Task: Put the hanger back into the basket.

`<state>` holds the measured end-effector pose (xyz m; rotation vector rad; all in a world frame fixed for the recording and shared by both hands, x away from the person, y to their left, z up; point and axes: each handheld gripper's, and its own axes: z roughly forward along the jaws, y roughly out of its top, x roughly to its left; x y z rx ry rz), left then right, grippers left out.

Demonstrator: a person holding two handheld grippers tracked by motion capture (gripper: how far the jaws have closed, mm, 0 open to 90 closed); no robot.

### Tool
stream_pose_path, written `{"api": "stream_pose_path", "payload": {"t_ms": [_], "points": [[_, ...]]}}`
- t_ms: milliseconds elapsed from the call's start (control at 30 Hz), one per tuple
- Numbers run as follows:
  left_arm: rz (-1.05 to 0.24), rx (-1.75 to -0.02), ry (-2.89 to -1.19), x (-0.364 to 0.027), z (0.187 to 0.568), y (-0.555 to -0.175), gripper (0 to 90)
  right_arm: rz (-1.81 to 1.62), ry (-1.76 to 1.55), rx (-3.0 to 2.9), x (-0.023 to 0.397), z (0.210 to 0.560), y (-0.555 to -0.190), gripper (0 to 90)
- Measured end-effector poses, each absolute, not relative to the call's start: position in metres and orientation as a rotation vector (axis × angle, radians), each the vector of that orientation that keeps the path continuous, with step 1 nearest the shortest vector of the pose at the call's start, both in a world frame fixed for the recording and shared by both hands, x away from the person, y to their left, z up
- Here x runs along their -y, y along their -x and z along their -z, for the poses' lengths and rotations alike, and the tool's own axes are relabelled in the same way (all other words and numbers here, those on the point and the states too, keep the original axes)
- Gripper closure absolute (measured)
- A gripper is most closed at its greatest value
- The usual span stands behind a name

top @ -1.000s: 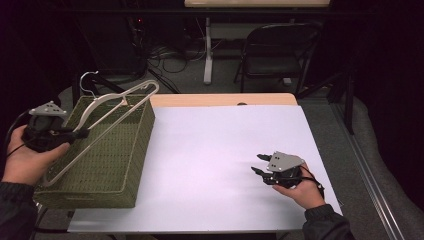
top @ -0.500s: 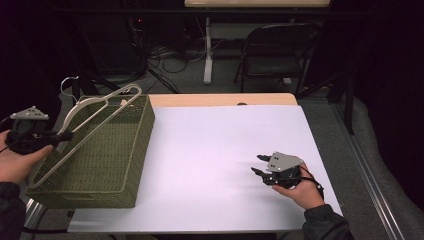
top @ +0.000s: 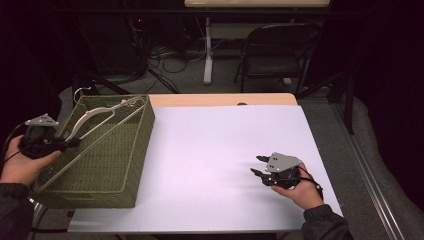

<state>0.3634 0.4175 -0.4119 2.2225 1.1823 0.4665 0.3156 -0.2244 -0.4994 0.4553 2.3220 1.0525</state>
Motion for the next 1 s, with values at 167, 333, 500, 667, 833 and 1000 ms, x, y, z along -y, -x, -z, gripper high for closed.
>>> {"api": "stream_pose_path", "payload": {"t_ms": [167, 333, 500, 667, 833, 1000], "points": [[-0.435, -1.206, -2.229, -0.421, 0.425, -0.37, 87.2, -1.054, -0.46, -2.315, 0.225, 0.501, -0.316, 54.0], [-0.425, -1.225, -2.266, -0.425, 0.435, -0.37, 87.2, -1.055, -0.457, -2.32, 0.224, 0.502, -0.316, 54.0], [-0.406, -1.224, -2.291, -0.42, 0.452, -0.374, 87.1, -1.051, -0.462, -2.319, 0.225, 0.502, -0.316, 54.0], [-0.387, -1.244, -2.307, -0.416, 0.463, -0.379, 87.0, -1.058, -0.467, -2.318, 0.225, 0.502, -0.318, 53.9], [-0.361, -1.283, -2.358, -0.413, 0.477, -0.381, 86.9, -1.071, -0.46, -2.322, 0.225, 0.501, -0.317, 53.3], [-0.356, -1.301, -2.394, -0.412, 0.481, -0.382, 86.8, -1.082, -0.467, -2.309, 0.226, 0.5, -0.317, 53.0]]}}
